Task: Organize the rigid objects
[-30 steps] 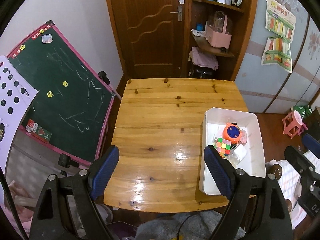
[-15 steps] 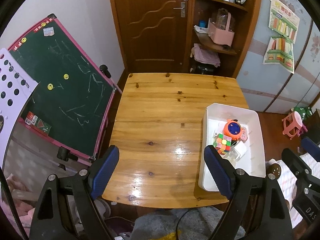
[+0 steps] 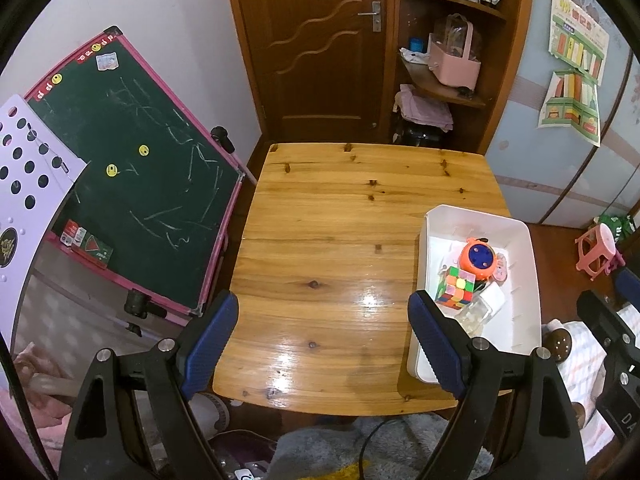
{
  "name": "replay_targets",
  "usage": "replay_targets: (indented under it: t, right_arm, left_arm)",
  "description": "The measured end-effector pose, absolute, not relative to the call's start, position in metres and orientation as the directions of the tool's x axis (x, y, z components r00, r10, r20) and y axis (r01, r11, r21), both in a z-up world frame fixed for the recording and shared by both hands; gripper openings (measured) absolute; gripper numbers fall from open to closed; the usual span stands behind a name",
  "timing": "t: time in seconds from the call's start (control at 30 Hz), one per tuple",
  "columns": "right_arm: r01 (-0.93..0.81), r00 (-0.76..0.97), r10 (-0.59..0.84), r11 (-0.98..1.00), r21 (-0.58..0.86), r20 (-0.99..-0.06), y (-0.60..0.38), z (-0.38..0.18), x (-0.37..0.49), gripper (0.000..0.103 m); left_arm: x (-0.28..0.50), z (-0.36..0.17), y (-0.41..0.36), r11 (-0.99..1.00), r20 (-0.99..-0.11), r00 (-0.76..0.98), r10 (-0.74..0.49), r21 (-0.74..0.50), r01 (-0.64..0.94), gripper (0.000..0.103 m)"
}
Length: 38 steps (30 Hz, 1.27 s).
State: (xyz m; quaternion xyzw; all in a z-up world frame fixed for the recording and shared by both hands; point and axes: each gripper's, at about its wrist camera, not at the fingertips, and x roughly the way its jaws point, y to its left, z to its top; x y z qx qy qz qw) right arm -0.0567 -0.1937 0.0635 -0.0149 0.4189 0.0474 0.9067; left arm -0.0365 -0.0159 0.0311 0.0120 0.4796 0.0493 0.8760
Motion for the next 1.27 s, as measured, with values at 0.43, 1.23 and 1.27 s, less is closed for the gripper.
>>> replay_targets:
  t: [0.43, 1.23, 1.27]
  right_arm:
    - [-0.098, 0.624, 0.081, 0.995, 0.025, -0.777, -0.198, 0.057, -0.053, 0.072]
    - [-0.079, 0.600, 0.077, 0.996, 0.037, -0.796, -0.202, 0.049, -0.050, 0.072]
    - [-0.079, 0.601, 0.077, 0.996, 0.037, -0.796, -0.202, 0.049, -0.051, 0.072]
  left_arm:
    - [-0.037, 0.027, -0.017, 0.994, -0.843, 0.526, 0.111, 0.091, -0.063, 0.089]
    - [-0.035, 0.018, -0.014, 0.994, -0.862, 0.495, 0.109, 0.089, -0.063, 0.089]
    - [-0.035, 0.018, -0.014, 0.994, -0.862, 0.495, 0.110, 0.090, -0.064, 0.089]
